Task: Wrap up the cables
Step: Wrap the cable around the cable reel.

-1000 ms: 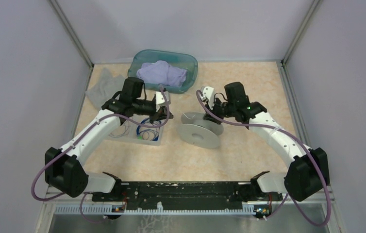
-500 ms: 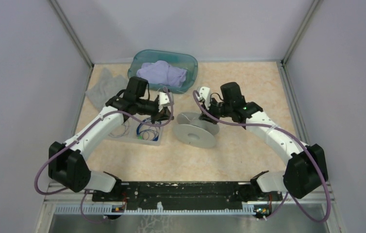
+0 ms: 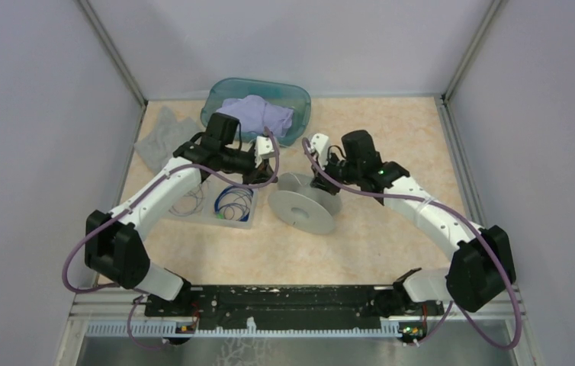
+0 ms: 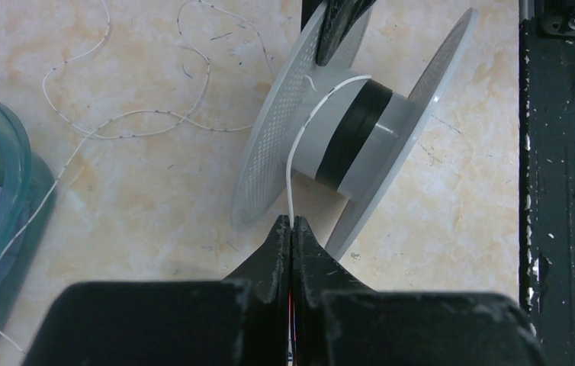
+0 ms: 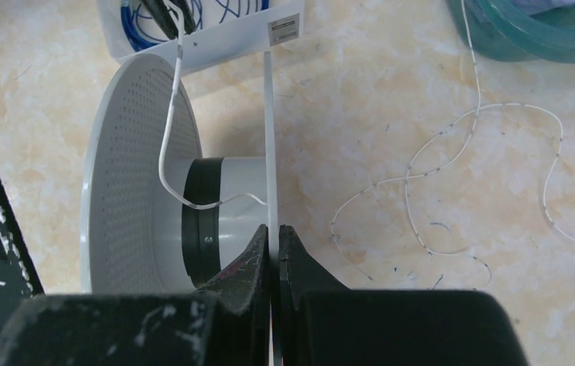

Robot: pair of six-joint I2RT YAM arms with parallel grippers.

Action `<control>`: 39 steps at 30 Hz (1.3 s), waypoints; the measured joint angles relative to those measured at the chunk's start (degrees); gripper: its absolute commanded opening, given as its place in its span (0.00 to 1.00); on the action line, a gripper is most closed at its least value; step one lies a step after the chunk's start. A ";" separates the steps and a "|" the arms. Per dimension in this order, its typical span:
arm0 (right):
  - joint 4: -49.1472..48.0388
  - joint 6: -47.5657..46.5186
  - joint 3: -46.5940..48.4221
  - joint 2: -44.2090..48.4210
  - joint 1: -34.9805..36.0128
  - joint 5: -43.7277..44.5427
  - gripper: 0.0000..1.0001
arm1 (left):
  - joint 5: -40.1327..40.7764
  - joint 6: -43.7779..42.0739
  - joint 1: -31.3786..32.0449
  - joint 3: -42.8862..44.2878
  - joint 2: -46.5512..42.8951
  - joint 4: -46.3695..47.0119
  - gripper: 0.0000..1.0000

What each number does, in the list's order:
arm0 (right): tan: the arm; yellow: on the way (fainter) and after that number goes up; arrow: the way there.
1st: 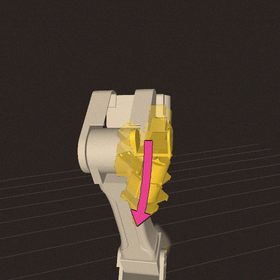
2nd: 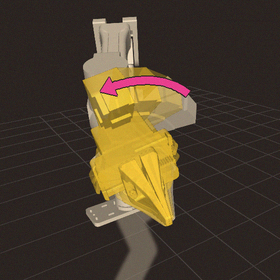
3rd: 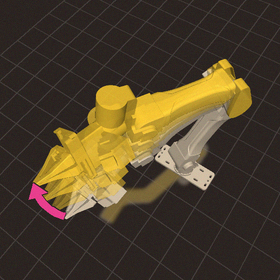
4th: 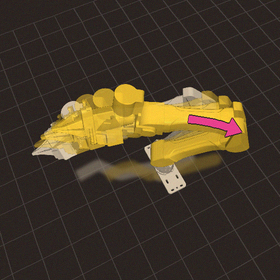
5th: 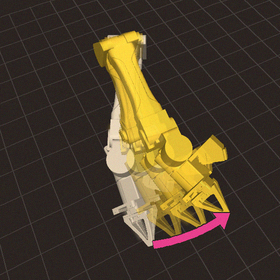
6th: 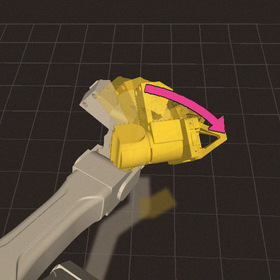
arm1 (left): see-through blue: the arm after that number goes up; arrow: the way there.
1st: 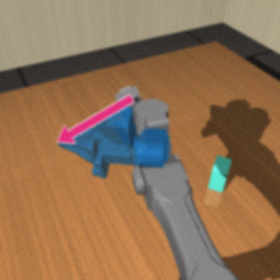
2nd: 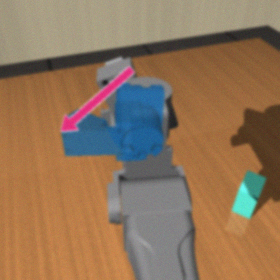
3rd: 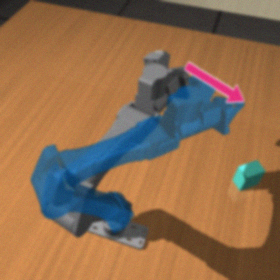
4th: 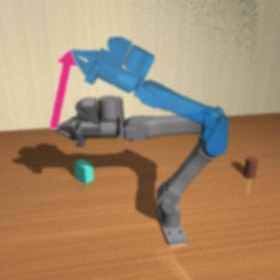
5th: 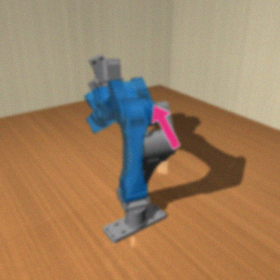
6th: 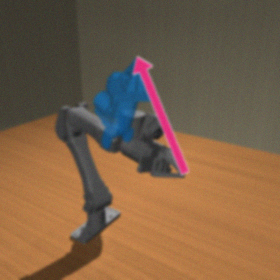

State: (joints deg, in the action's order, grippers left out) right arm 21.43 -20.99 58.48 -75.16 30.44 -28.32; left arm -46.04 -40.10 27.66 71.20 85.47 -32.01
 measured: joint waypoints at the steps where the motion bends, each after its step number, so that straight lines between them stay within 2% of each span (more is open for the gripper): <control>1: -0.22 0.76 -0.04 0.04 0.55 1.05 0.00 | 0.00 0.00 0.00 0.26 0.04 0.00 0.00; 12: -3.23 7.10 -2.78 3.17 3.19 13.09 0.00 | 0.09 -0.74 0.00 7.56 5.92 -3.63 0.00; 17: -5.16 8.90 -4.20 4.02 3.21 15.87 0.01 | 0.61 -2.01 0.00 11.45 9.05 -6.45 0.00; 32: -5.53 12.09 -4.37 4.15 3.21 17.73 0.25 | 3.67 -6.10 0.00 19.78 14.60 -14.38 0.00; 37: -5.07 11.98 -3.87 4.15 3.21 17.70 0.25 | 4.15 -6.58 0.00 20.61 14.62 -15.15 0.00; 39: -4.63 11.65 -3.52 4.15 3.21 17.73 0.20 | 4.33 -6.75 0.00 20.70 14.62 -15.32 0.00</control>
State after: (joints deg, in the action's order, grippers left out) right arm 16.80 -9.34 54.96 -71.00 33.65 -10.59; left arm -41.71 -46.85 27.66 91.90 100.09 -47.33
